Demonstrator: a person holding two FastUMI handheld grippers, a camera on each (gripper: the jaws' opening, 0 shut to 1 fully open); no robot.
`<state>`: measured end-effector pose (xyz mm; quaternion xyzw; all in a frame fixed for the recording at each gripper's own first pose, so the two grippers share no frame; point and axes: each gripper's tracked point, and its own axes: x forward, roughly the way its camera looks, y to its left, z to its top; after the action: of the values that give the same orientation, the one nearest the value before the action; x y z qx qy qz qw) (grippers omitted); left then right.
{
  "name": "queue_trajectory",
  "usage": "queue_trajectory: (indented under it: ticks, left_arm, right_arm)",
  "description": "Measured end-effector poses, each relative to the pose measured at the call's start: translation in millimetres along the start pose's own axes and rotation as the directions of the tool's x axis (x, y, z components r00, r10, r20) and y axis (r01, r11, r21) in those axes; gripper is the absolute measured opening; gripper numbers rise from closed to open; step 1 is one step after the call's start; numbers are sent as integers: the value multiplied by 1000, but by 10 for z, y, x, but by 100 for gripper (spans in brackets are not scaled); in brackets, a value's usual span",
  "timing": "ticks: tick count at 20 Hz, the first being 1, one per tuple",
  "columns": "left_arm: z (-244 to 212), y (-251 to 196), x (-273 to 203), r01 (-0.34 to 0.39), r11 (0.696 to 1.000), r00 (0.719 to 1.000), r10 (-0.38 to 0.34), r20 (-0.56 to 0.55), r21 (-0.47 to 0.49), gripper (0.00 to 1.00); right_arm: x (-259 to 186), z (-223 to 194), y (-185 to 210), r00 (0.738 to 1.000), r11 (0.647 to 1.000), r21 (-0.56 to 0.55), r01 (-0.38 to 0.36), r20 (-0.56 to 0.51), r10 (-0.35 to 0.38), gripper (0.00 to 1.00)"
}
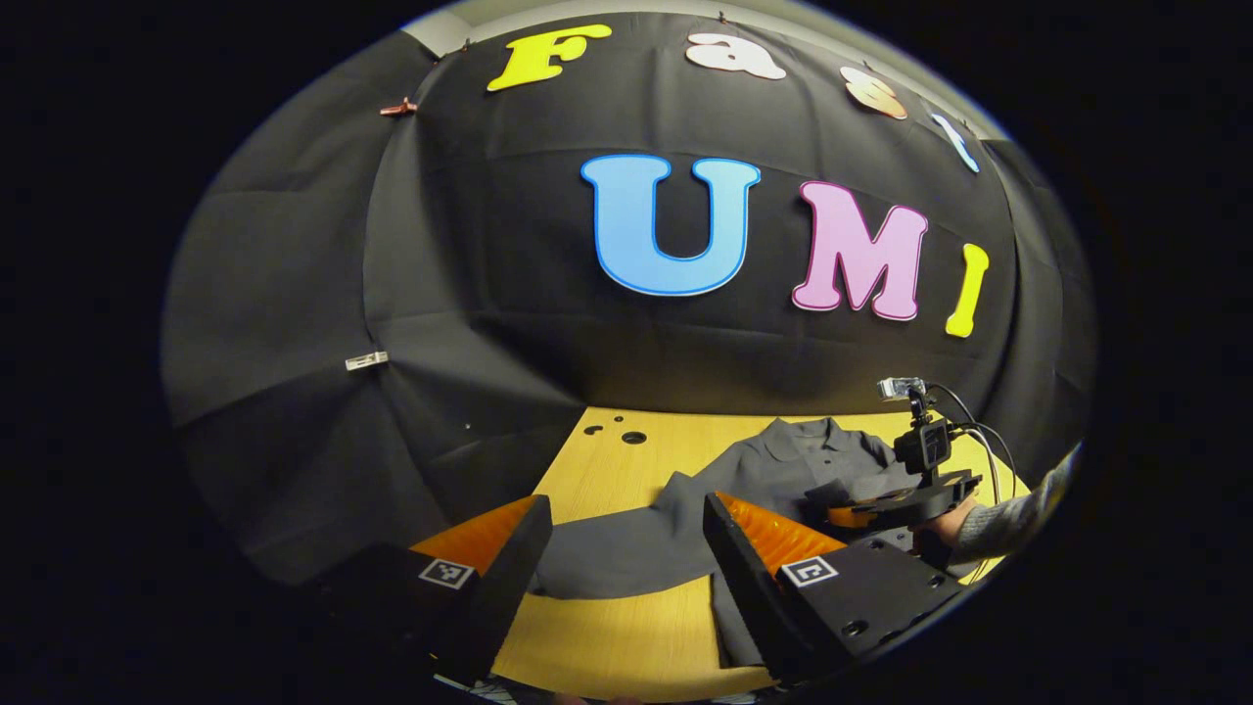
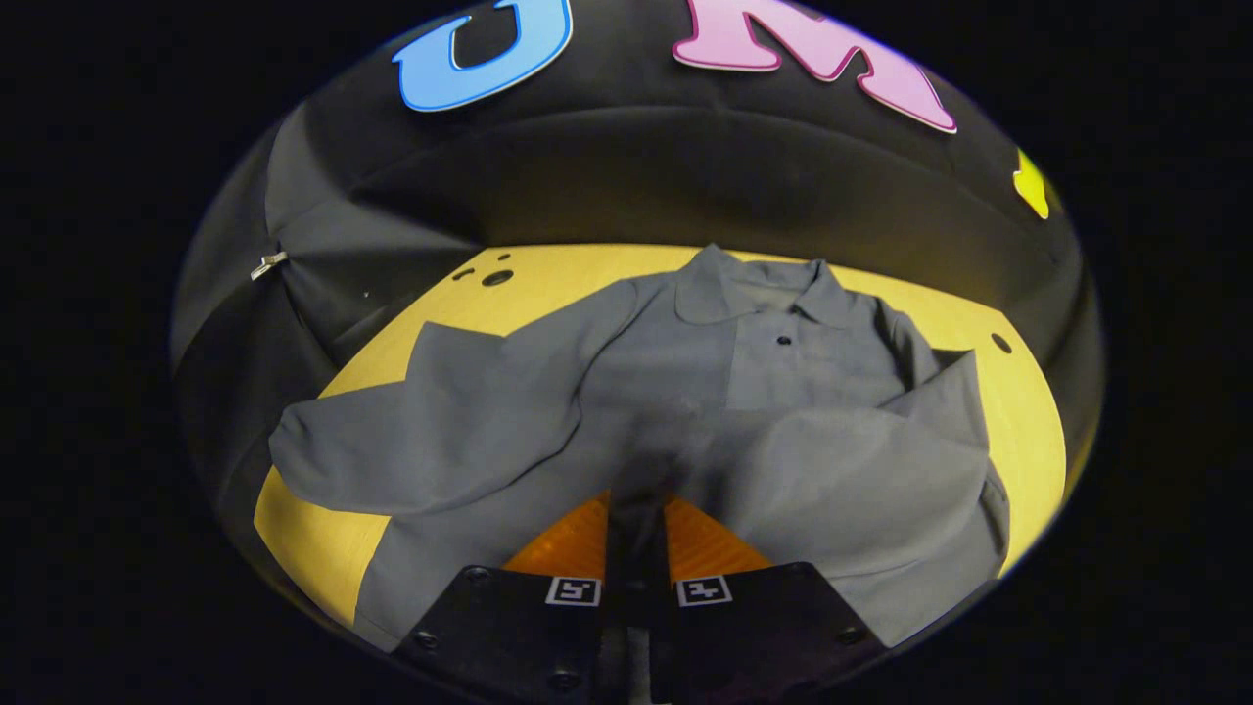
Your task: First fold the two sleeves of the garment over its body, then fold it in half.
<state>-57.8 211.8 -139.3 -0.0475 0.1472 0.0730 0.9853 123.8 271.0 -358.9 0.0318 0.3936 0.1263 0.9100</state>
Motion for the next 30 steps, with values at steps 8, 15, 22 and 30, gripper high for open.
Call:
queue_trajectory:
  ticks: [8,15,22,30]
  left_arm:
    - [-367,166,148,-9,1000,997,7,-77,-25,98]
    - [-585,258,399,-2,1000,995,3,-101,3,96]
    - [-973,480,897,-30,998,987,38,-155,58,96]
    - [-1462,891,1379,-118,990,959,133,-249,76,96]
  right_arm:
    - [68,-191,272,994,996,30,-85,-65,86,37]
    - [-194,-83,639,978,977,71,-202,-33,204,52]
    - [-708,-32,435,984,984,3,-178,12,178,52]
    - [-1485,3,-161,992,995,5,-104,78,104,52]
